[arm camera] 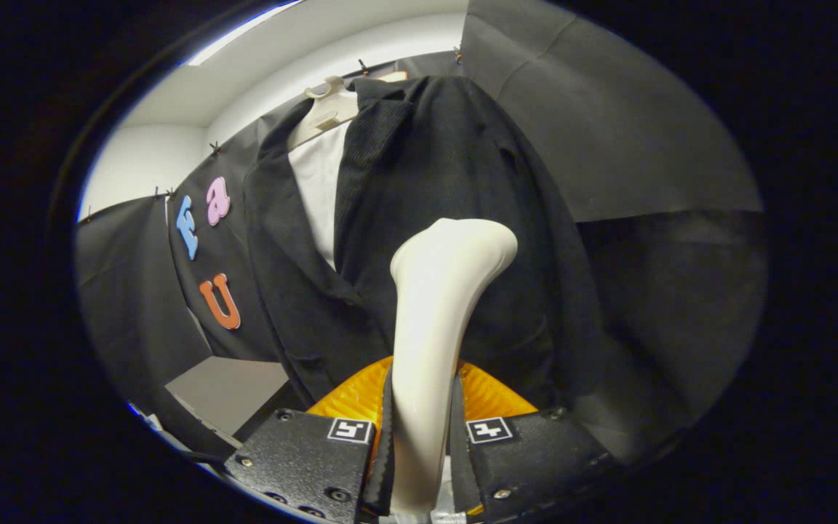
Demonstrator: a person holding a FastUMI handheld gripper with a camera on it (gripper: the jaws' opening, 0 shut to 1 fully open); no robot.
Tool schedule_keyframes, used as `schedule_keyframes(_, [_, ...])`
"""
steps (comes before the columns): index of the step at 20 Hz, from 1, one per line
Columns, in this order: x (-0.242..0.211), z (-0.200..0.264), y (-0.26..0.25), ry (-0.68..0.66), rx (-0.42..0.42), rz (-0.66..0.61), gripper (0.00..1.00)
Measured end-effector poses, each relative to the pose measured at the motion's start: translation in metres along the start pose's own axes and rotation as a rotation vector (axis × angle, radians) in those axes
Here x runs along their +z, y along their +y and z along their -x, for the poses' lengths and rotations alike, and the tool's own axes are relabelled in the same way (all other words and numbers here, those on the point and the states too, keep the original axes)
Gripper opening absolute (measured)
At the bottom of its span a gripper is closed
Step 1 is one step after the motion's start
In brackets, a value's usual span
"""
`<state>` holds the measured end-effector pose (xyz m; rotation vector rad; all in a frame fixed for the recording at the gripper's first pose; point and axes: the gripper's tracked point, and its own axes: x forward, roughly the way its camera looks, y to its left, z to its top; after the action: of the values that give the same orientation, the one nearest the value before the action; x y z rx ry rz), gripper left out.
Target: Iron the clothes twice with a garment steamer, once on the left side and once on the right side.
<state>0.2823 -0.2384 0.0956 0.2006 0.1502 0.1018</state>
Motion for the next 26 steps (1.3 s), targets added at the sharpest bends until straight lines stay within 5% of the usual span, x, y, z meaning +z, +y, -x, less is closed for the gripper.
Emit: schedule_keyframes(26, [-0.174, 0.002, -0.028, 0.287, -0.058, -0.118, 0.34])
